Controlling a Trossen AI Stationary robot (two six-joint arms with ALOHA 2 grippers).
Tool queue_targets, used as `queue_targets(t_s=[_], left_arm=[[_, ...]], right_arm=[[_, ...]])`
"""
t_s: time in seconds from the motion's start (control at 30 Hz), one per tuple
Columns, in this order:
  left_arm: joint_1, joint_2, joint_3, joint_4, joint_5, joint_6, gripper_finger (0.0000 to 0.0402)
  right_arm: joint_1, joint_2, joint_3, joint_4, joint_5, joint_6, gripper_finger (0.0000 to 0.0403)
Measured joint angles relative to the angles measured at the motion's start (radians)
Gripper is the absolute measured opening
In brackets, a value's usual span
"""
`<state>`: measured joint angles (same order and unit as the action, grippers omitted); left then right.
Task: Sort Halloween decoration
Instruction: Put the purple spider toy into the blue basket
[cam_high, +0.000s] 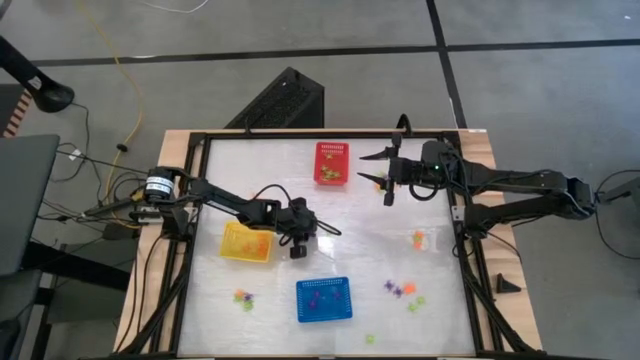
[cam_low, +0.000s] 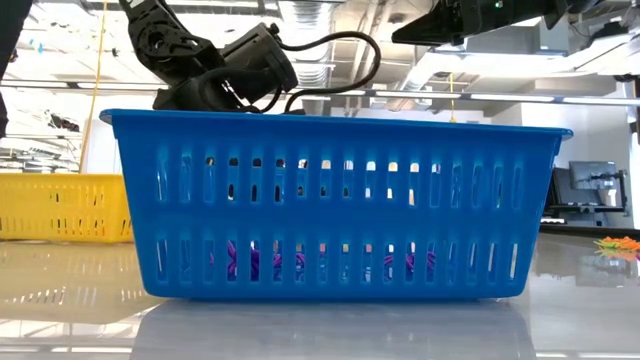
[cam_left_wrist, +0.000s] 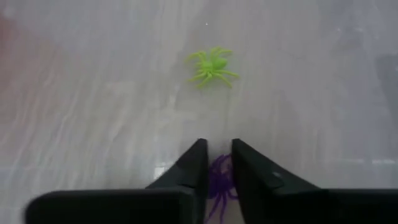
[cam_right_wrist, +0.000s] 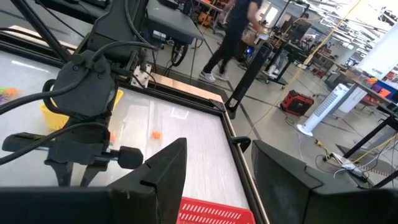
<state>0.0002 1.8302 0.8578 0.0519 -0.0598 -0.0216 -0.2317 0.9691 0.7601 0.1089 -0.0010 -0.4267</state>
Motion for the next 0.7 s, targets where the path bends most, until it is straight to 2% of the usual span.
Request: queue_targets(t_s=[0.1,0.5,0.57,0.7], left_arm=[[0.001,-0.009,-0.001,-0.003,-0.005,0.001,0.0007],[0.001,-0.191,-0.004,0.025,0.012,-0.008,0.0],[0.001,-0.224,-0.005,0.031,0.072,-0.038,0.0],[-0.025,-0.26,-0.005,0.137,0.27,-0.122,0.0]], right_arm=[[0.0,0.0,0.0,0.0,0.0,0.0,0.0211],[0.0,0.0,0.0,0.0,0.0,0.0,0.0211],[0.0,0.0,0.0,0.001,0.0,0.0,0.0211],[0.0,0.0,0.0,0.0,0.0,0.0,0.0211]])
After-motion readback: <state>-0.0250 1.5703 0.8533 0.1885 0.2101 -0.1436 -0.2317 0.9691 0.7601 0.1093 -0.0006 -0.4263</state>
